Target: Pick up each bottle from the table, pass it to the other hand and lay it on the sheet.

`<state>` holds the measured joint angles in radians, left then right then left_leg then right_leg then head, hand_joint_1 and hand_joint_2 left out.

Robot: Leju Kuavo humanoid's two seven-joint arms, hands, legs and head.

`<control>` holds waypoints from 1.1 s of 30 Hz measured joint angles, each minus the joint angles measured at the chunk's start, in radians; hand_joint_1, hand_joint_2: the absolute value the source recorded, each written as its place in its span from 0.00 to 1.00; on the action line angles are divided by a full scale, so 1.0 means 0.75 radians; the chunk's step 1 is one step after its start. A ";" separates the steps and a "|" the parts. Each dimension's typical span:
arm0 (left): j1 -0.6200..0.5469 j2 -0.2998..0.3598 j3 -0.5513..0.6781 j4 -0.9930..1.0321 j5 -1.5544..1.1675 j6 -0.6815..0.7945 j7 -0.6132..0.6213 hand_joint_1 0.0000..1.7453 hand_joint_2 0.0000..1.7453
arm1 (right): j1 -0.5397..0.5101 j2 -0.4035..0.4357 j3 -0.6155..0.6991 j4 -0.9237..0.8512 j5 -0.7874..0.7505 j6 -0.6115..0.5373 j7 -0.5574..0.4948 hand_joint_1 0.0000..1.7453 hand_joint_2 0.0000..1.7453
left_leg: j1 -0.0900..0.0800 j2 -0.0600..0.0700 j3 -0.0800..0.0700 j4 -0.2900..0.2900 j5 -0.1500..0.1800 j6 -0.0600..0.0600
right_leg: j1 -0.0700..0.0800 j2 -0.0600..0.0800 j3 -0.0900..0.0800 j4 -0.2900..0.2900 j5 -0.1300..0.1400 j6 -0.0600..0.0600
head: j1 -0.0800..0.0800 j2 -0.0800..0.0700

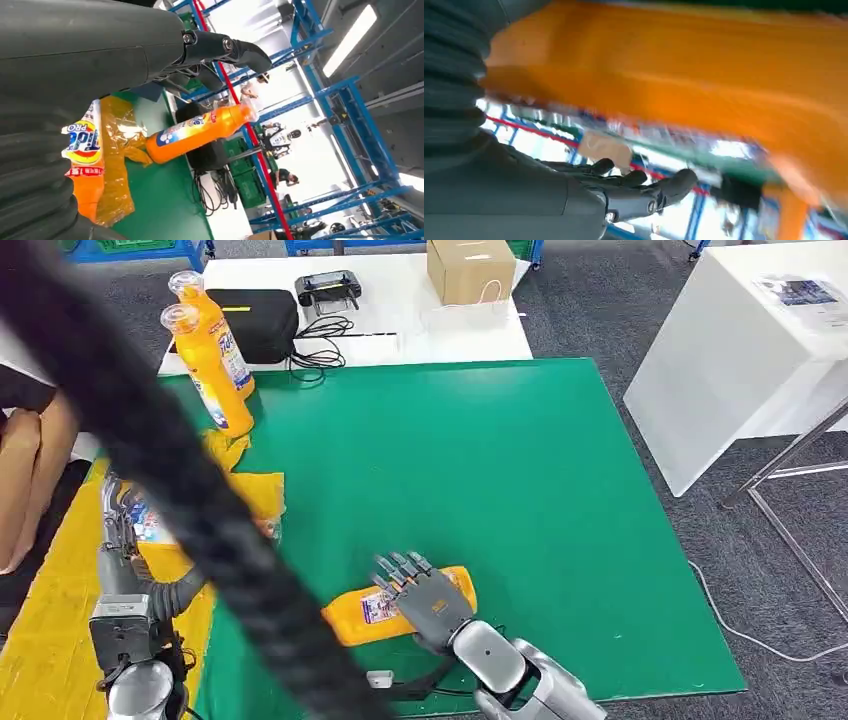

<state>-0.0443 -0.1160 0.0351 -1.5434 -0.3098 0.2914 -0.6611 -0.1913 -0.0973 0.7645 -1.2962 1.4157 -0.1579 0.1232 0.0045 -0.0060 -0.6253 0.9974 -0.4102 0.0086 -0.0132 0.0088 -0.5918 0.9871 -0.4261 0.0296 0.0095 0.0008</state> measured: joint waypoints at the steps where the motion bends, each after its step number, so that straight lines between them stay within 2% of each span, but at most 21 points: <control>1: 0.000 -0.001 0.001 0.000 0.000 -0.002 0.000 0.00 1.00 | -0.010 0.002 -0.006 0.018 -0.005 0.019 0.005 0.00 1.00 | 0.000 0.000 0.000 0.000 0.000 0.000 | 0.000 0.000 0.000 0.000 0.000 0.000 | 0.001 0.000; 10: -0.005 -0.004 0.000 0.003 0.004 -0.003 0.001 0.00 1.00 | -0.119 0.028 -0.017 0.210 -0.029 0.097 0.044 0.00 1.00 | 0.000 0.002 0.012 0.000 -0.001 0.000 | 0.000 0.001 0.009 -0.001 0.000 0.000 | 0.000 0.000; 18: -0.008 -0.005 0.000 0.003 0.005 -0.003 0.001 0.00 1.00 | -0.142 0.042 -0.018 0.259 -0.029 0.100 0.044 0.00 1.00 | 0.000 0.002 0.021 -0.001 0.000 0.000 | 0.000 0.001 0.017 -0.001 0.000 -0.001 | 0.001 0.000; 19: -0.008 -0.005 0.000 0.003 0.005 -0.003 0.001 0.00 1.00 | -0.143 0.043 -0.018 0.261 -0.030 0.101 0.044 0.05 1.00 | 0.000 0.002 0.022 -0.001 0.000 0.000 | 0.000 0.001 0.017 -0.001 0.000 -0.001 | 0.001 0.000; 20: -0.008 -0.005 0.000 0.003 0.005 -0.003 0.001 0.00 1.00 | -0.144 0.044 -0.018 0.264 -0.032 0.103 0.046 0.28 1.00 | 0.000 0.002 0.023 -0.001 0.000 0.000 | 0.000 0.001 0.018 -0.001 0.000 -0.001 | 0.000 0.000; 21: -0.009 -0.005 0.000 0.004 0.007 -0.002 0.002 0.00 1.00 | -0.148 0.045 -0.018 0.270 -0.036 0.107 0.047 0.41 1.00 | 0.000 0.002 0.024 -0.001 0.000 0.000 | 0.000 0.001 0.018 -0.001 0.000 -0.001 | 0.001 0.000; 22: -0.010 -0.005 -0.001 0.006 0.011 -0.001 0.002 0.00 1.00 | -0.151 0.046 -0.018 0.275 -0.040 0.112 0.047 0.79 1.00 | 0.000 0.002 0.025 -0.001 -0.001 0.000 | 0.000 0.002 0.018 -0.002 0.000 -0.001 | 0.000 0.000; 24: -0.013 -0.006 -0.003 0.011 0.014 -0.001 0.003 0.00 1.00 | -0.151 0.047 -0.018 0.287 -0.047 0.118 0.051 0.98 1.00 | 0.000 0.002 0.026 -0.001 -0.001 0.000 | 0.000 0.002 0.021 -0.002 0.000 -0.001 | 0.000 0.000; 33: -0.013 -0.014 -0.006 0.012 0.028 -0.007 0.005 0.00 1.00 | -0.125 0.056 -0.052 0.280 -0.077 0.073 0.059 1.00 1.00 | 0.000 0.001 0.024 -0.001 0.000 0.000 | 0.000 0.001 0.021 -0.001 0.000 -0.001 | 0.001 0.000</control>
<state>-0.0543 -0.1263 0.0309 -1.5343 -0.2888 0.2865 -0.6577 -0.2849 -0.0553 0.7252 -1.0861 1.3576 -0.1034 0.1678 0.0045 -0.0051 -0.6071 0.9970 -0.4102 0.0087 -0.0131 0.0098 -0.5757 0.9861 -0.4258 0.0290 0.0099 0.0008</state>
